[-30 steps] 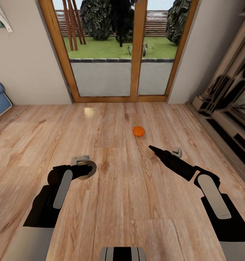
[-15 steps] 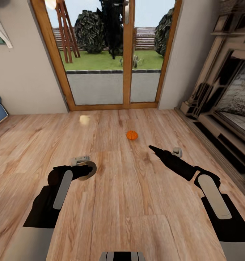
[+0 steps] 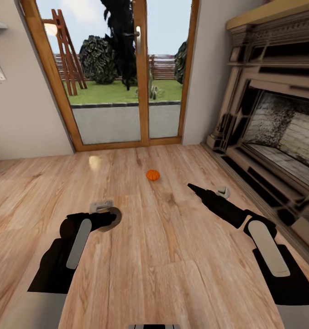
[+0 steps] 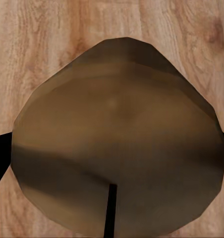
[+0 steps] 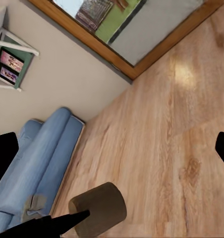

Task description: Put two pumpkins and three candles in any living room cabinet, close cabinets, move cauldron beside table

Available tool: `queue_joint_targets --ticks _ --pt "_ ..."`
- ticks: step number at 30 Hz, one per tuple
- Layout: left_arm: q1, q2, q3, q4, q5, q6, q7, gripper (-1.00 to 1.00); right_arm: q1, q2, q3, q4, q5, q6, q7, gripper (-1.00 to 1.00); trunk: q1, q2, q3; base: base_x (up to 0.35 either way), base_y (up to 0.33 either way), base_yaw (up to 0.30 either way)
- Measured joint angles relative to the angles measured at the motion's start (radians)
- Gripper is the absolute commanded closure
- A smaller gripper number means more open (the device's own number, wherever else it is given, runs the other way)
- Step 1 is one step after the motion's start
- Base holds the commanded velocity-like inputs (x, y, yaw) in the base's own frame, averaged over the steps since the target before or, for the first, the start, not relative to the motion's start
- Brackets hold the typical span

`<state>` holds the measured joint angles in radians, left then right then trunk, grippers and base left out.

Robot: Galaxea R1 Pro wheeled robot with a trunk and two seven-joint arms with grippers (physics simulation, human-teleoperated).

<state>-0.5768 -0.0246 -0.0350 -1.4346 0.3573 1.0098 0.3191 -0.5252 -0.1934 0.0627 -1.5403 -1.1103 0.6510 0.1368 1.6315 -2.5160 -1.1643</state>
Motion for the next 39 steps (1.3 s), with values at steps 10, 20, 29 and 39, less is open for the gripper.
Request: queue_joint_targets --ticks 10,20,29,39 --pt "0.001 0.000 0.000 -0.015 -0.001 0.000 0.000 1.00 0.004 0.019 0.003 -0.001 0.092 -0.046 -0.003 -1.00 -0.005 0.002 0.048 -0.001 0.000 -0.108" --pt "0.001 0.000 0.000 -0.016 -0.001 0.000 0.001 1.00 0.004 0.021 0.007 -0.001 0.111 -0.047 -0.011 -1.00 -0.009 0.005 0.087 0.000 0.000 -0.002" --pt "0.014 0.000 0.000 -0.019 -0.002 -0.002 0.001 1.00 0.004 0.124 0.045 0.003 0.376 -0.103 -0.190 -1.00 -0.013 0.007 0.122 0.000 0.000 0.000" --pt "0.058 0.003 0.005 -0.017 -0.004 -0.002 0.003 1.00 0.002 0.259 0.051 0.194 0.657 -0.332 -0.396 -1.00 -0.017 0.009 0.161 0.000 0.000 0.000"
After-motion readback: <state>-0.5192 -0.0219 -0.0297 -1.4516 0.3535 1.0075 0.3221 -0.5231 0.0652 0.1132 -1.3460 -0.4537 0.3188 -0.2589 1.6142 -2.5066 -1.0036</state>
